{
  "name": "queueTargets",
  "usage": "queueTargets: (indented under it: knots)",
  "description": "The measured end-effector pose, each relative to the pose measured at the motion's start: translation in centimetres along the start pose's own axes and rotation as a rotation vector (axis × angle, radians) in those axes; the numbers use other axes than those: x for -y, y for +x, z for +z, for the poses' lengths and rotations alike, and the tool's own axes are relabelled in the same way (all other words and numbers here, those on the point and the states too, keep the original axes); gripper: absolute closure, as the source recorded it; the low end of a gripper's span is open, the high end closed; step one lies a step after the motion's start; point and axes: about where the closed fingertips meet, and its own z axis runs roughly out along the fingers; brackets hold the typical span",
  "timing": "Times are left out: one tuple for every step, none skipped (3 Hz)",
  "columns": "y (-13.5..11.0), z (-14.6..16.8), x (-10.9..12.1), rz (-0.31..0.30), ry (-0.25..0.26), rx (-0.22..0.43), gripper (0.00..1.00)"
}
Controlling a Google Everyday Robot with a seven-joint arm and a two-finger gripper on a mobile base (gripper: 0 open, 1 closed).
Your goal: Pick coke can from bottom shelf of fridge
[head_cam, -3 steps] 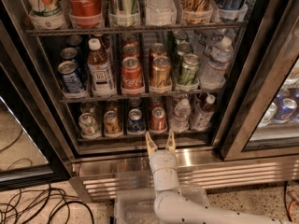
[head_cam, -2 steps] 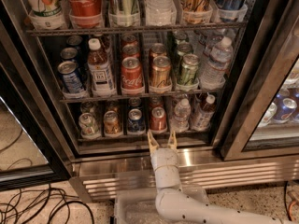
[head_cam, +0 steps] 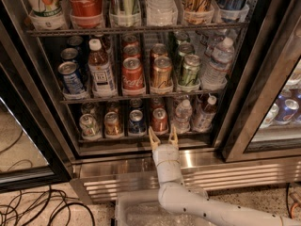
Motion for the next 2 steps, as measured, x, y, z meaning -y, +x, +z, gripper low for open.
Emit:
queueTargets:
  knots:
    - [0.24, 1.17, -0.19, 0.002, -0.015, 0.006, 0.38]
    - [0.49, 2.08, -0.19, 0.002, -0.027, 0.006, 0.38]
